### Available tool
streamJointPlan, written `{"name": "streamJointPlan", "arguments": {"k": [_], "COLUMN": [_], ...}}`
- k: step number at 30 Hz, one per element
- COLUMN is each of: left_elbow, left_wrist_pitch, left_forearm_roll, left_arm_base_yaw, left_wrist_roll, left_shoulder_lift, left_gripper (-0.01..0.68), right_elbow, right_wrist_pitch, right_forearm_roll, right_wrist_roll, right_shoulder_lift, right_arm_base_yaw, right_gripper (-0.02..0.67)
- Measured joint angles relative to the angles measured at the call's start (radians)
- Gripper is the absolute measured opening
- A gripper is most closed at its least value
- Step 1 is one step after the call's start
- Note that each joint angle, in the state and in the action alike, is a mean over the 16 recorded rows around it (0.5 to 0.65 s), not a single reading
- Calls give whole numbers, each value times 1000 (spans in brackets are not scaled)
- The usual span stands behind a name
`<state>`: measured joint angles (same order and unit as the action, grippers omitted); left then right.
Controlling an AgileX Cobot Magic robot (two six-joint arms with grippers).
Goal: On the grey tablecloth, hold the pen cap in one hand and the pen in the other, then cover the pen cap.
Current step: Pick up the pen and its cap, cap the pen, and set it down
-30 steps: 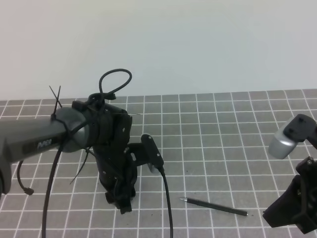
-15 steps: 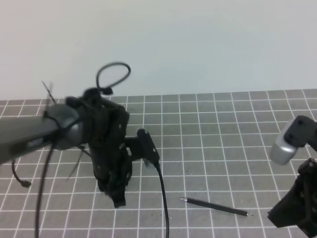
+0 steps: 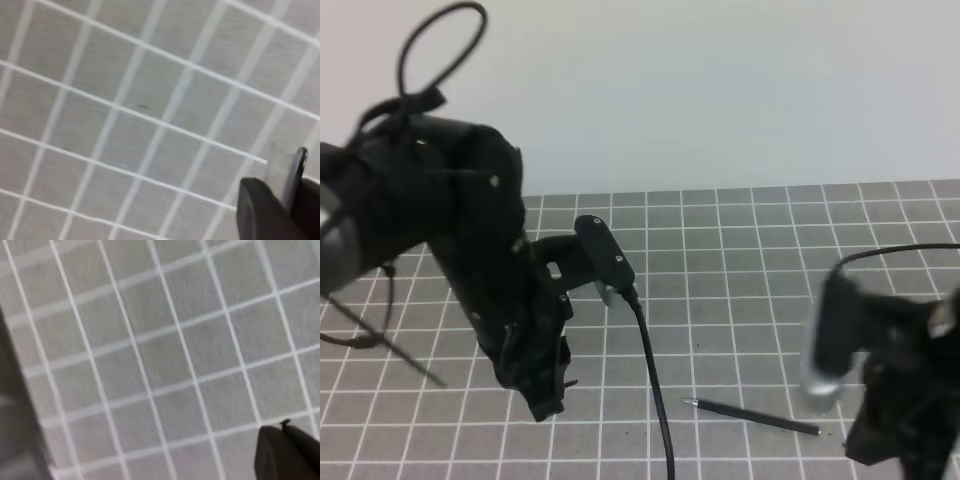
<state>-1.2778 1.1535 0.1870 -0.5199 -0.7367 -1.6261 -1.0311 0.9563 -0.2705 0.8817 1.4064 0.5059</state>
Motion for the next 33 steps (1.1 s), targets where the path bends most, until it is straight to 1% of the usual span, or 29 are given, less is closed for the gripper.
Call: {"name": "streamJointPlan", "arguments": {"k": [3,8,12,17,20,33], "left_elbow": [0,0,0,0,0,0], "left_wrist_pitch": [34,60,61,62,62,63], "left_forearm_roll": [31,51,52,49,49,57], "left_arm_base_yaw": [0,0,0,0,0,0], "left_wrist_roll": [-4,-6,2,24,39,71], "left_shoulder_lift": [46,110,147,173,180,184], "left_gripper": [87,87,87,86,86,86], "right_elbow": [-46,-119,-154,-167,-167,-167], "right_wrist_pitch": [1,-3,-31,-88,-119,-222], "right_forearm_roll": [94,233,289,298,305,395], "right_wrist_roll": [-30,-90,-117,-117,-115,-139], "right_shoulder_lift": [64,169,242,315,357,482], "right_arm_base_yaw": [69,160,192,198,198,197], "right_gripper": [36,123,191,257,271,262]}}
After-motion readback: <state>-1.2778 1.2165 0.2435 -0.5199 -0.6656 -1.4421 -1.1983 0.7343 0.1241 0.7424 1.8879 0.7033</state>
